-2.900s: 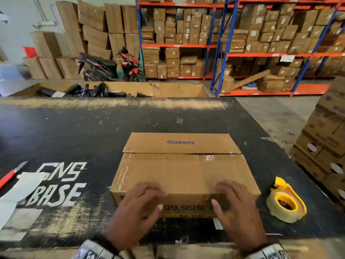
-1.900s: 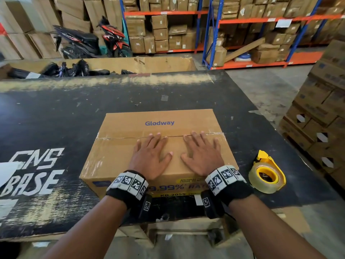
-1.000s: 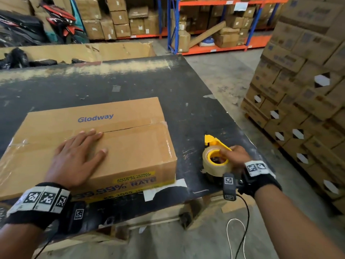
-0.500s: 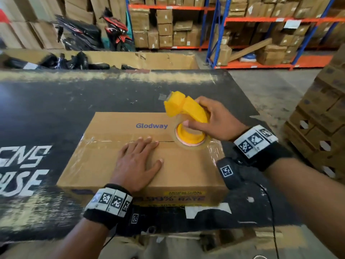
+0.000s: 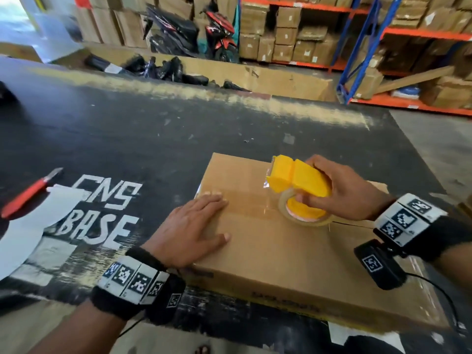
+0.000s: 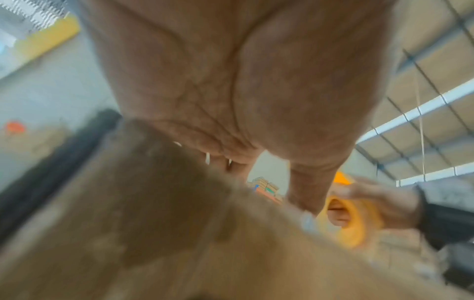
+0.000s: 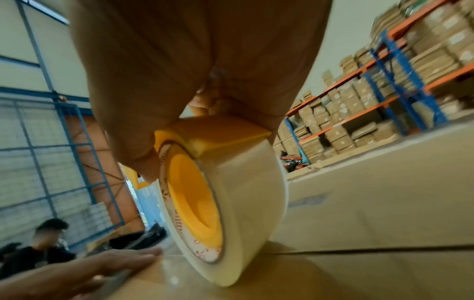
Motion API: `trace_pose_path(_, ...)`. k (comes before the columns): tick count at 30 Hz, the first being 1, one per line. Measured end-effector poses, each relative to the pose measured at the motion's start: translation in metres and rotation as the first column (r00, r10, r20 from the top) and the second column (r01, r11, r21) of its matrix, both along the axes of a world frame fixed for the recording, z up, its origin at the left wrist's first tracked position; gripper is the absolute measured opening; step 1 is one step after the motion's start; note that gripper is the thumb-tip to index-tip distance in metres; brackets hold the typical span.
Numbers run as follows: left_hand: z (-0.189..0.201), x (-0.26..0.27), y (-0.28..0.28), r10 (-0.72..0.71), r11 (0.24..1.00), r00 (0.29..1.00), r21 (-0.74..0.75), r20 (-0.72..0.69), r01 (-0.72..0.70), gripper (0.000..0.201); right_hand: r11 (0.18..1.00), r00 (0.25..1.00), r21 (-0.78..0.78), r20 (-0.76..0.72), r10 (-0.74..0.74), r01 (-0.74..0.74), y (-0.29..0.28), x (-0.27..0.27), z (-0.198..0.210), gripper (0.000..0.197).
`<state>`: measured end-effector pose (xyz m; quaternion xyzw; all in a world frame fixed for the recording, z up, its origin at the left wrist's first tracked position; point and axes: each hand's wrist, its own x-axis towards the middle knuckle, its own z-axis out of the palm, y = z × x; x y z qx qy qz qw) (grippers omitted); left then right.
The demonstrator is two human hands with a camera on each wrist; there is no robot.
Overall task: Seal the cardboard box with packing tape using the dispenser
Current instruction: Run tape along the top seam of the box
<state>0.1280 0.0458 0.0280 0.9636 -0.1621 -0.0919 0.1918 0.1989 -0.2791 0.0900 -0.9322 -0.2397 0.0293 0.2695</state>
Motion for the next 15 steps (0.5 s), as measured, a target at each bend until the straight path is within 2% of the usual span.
trace_pose_path(2, -0.001, 0.005, 0.012, -0.038, 0.992, 0.999, -0.121, -0.028, 0.035, 0.075, 0.998, 0.999, 0.039, 0.007, 0.051, -0.052, 0.039, 0.011, -0.004, 0.056)
trace_pose_path(4, 0.0, 0.015, 0.024, 0.006, 0.944, 0.998, -0.329, -0.069, -0.028, 0.056, 0.992, 0.995, 0.08, 0.005, 0.097, -0.097, 0.072, 0.018, -0.01, 0.052)
trace_pose_path(5, 0.002, 0.022, 0.031, 0.07, 0.872, 0.991, -0.476, -0.112, -0.115, 0.043, 0.989, 0.994, 0.093, 0.001, 0.112, -0.111, 0.085, 0.022, -0.012, 0.05)
trace_pose_path(7, 0.011, 0.038, 0.045, 0.178, 0.641, 0.951, -0.704, -0.252, -0.306, 0.028, 0.987, 0.992, 0.107, -0.007, 0.122, -0.121, 0.104, 0.029, -0.014, 0.048)
trace_pose_path(8, 0.018, 0.044, 0.049, 0.202, 0.549, 0.926, -0.746, -0.319, -0.376, 0.026, 0.987, 0.992, 0.104, -0.011, 0.122, -0.121, 0.109, 0.031, -0.013, 0.048)
trace_pose_path(11, 0.033, 0.061, 0.052, 0.159, 0.358, 0.857, -0.78, -0.491, -0.513, 0.029, 0.991, 0.993, 0.072, -0.023, 0.116, -0.114, 0.114, 0.033, -0.01, 0.049)
trace_pose_path(13, 0.035, 0.07, 0.048, 0.106, 0.295, 0.827, -0.777, -0.552, -0.557, 0.03, 0.993, 0.993, 0.047, -0.025, 0.111, -0.11, 0.117, 0.032, -0.008, 0.051)
trace_pose_path(15, 0.034, 0.078, 0.045, 0.059, 0.275, 0.815, -0.775, -0.577, -0.569, 0.032, 0.995, 0.995, 0.031, -0.032, 0.098, -0.097, 0.12, 0.031, -0.007, 0.053)
